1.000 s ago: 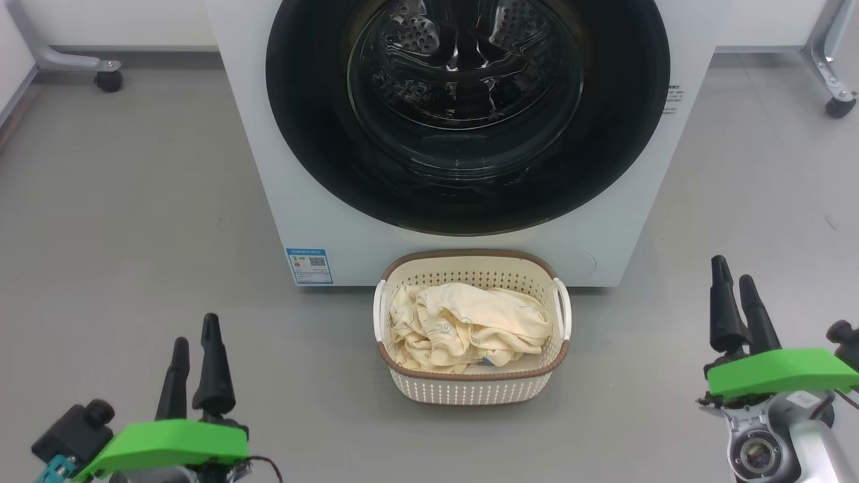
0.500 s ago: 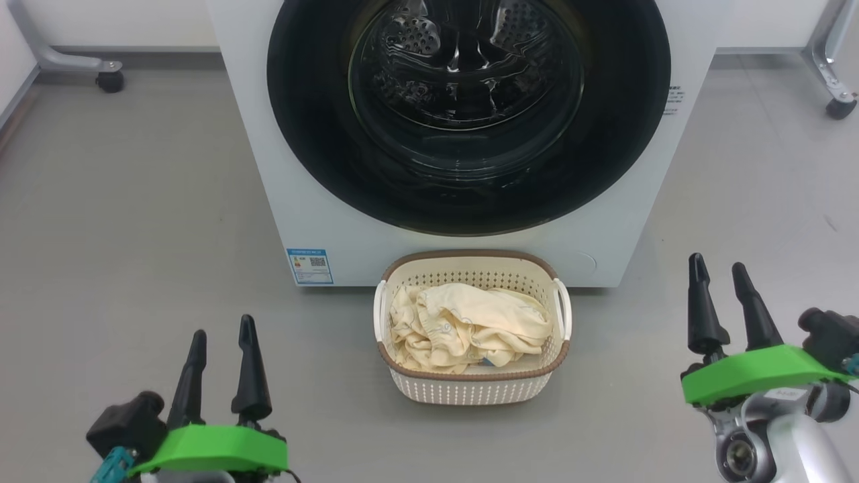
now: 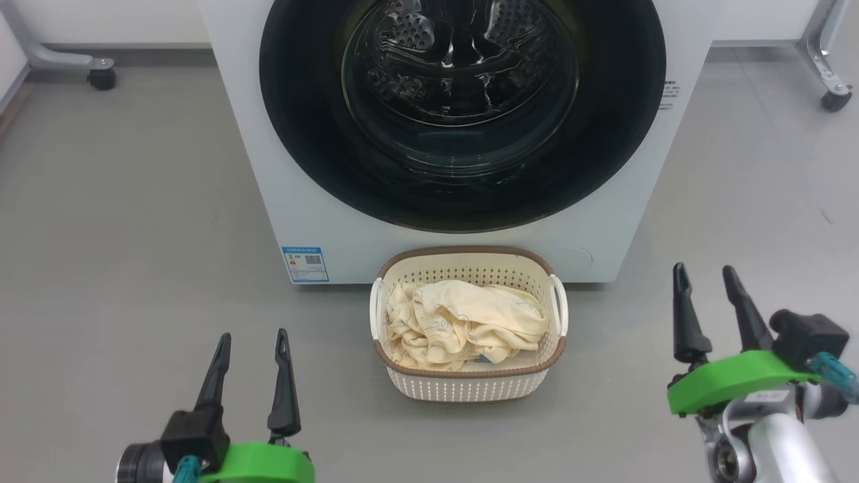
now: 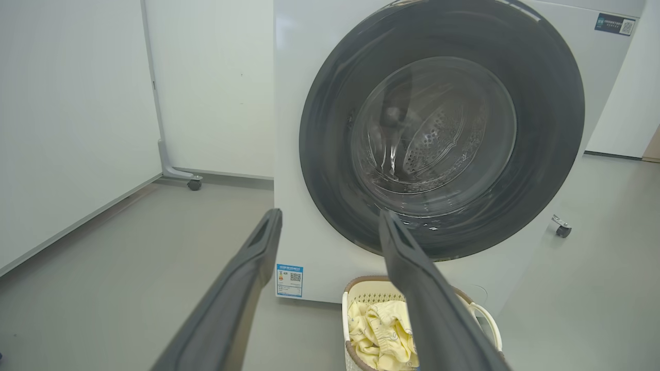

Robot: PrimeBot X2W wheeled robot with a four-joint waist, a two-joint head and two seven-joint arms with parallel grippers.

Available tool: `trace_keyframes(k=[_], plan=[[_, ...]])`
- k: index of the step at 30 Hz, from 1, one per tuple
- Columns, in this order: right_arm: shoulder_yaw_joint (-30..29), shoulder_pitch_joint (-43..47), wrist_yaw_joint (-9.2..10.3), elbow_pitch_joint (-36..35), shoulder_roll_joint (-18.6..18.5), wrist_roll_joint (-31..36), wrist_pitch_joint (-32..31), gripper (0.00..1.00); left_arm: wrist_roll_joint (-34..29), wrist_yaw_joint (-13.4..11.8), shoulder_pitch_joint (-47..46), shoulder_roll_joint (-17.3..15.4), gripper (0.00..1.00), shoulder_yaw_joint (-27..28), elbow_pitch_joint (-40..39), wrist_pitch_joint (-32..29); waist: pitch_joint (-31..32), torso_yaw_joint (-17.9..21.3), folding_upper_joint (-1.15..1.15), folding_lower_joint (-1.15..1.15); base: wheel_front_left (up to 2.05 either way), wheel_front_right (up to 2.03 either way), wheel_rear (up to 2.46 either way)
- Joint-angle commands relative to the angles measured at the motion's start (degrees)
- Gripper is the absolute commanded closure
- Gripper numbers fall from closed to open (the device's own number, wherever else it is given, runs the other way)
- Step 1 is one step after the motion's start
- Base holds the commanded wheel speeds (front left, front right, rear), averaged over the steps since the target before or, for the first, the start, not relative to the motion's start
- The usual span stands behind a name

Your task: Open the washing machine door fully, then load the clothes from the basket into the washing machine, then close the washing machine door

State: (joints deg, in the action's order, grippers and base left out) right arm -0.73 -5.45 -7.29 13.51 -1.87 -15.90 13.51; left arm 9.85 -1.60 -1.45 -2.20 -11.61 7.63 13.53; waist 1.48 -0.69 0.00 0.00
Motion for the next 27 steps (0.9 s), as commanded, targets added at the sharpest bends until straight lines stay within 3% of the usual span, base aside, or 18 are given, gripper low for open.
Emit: trace_keyframes(k=[1,9,27], plan=[[2.06,-3.57,-0.19,-0.53,-0.97,1.7,0.89,0.0,-1.71,-0.37,-3.3,-0.66,0.0,1.34,-1.29,0.88,0.0,0.05,0.0,0.0,0.0,0.0,0.0],[3.4,-5.05,-0.2,4.02,-1.0,3.13,1.49,0.0,-2.29,-0.85,-3.59,-0.67,0.0,0.95,4.25,1.47,0.08,0.44,0.0,0.0,0.0,0.0,0.0],[2.72,-5.5,-0.2,4.97,-1.0,2.69,1.49,0.0,-0.66,-0.48,-4.29,-0.67,0.0,0.75,5.74,1.47,0.36,0.08,0.0,0.0,0.0,0.0,0.0]])
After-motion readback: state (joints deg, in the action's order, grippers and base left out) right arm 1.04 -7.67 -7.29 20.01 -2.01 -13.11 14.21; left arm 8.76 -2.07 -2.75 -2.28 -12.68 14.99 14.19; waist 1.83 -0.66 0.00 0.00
